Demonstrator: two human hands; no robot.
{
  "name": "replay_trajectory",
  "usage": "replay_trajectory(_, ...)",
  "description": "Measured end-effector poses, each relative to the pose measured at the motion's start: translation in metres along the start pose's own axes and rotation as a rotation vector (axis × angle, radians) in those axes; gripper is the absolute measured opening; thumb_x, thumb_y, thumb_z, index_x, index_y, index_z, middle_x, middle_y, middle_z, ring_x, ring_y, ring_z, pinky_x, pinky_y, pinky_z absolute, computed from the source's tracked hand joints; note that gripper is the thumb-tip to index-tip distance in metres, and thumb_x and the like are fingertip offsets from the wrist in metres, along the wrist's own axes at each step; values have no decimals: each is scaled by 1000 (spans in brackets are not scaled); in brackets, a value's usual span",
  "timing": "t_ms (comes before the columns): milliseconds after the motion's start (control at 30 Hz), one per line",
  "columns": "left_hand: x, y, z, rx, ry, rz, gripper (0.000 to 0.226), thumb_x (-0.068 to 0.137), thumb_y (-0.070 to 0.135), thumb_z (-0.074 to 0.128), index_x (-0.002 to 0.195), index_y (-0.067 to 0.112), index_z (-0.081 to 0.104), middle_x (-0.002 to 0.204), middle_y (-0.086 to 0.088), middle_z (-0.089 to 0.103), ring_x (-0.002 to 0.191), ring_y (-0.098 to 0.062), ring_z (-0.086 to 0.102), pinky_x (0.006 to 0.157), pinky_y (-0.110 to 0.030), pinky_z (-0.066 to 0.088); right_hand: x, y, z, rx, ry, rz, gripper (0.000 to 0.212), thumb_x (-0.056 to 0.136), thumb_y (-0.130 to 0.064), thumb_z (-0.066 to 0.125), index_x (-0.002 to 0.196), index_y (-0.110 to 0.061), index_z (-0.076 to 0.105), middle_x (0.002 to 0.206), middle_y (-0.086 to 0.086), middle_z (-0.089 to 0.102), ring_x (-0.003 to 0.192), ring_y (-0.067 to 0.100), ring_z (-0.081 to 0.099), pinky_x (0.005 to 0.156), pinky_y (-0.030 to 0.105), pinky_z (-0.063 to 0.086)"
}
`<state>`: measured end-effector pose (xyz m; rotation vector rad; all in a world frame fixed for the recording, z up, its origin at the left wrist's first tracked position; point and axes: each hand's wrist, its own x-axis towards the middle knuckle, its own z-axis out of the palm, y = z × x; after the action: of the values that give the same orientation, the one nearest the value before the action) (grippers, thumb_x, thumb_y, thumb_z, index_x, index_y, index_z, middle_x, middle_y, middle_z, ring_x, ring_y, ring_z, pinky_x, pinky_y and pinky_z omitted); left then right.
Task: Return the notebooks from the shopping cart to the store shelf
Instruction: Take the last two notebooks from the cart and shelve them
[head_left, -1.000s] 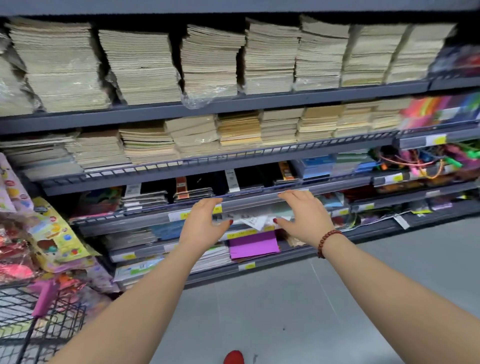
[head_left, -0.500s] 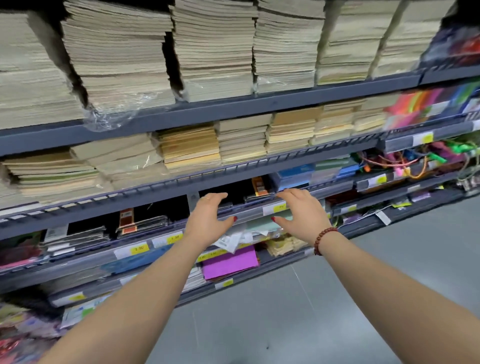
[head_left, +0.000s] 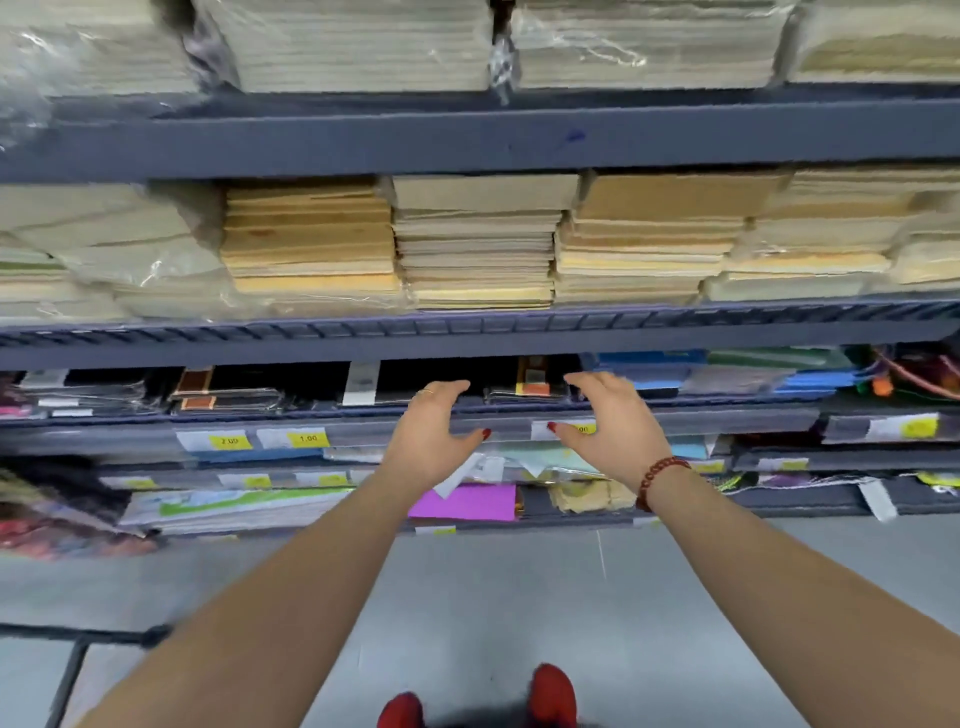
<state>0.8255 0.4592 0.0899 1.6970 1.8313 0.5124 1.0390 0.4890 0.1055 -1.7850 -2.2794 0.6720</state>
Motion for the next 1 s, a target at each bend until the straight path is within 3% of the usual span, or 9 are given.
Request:
replay_trajectory(200,35,-6,39,56,34,-53,63,87,39,62,139,11,40,135,-8,46,123,-23,45,97,-26,36,35,30,33,61,-18,19,65,89,-39,58,143,-11,33,129,12,49,124,27,43,98,35,39)
replay_trajectory(300,47,-8,47,146,82,-49,51,90,41,58,128,8,51,118,-13,56,107,-28,55,83,-31,43,43,33,49,3,26,4,60,92,-38,54,139,-5,37,125,16,53,118,31,48,93,37,42)
replay_trajectory(367,53,-12,52,194,95,-2,44,91,39,55,122,7,55,112,-16,62,102,-32,58,83,-37,48,47,33,58,-40,87,-6,51,93,-37,51,131,-3,44,114,16,58,107,33,53,83,38,45)
replay_trajectory(567,59,-25,68,85,302,75,36,84,35,53,92,3,68,79,-14,72,74,-33,67,66,-43,55,54,43,68,1,227,-48,47,93,-28,55,131,-2,49,94,19,66,87,39,60,70,39,44)
replay_trajectory(833,58,-23,75,-35,418,62,23,84,19,69,98,1,71,86,-9,75,80,-25,70,75,-38,56,64,54,69,93,250,-83,48,90,-27,61,132,-6,52,102,16,71,96,37,64,85,43,50)
replay_trajectory(1000,57,-21,74,-27,424,80,23,84,18,69,99,0,71,87,-10,74,83,-23,70,78,-35,56,63,53,67,37,243,-115,46,92,-28,57,131,-4,52,93,17,71,85,37,65,77,45,52)
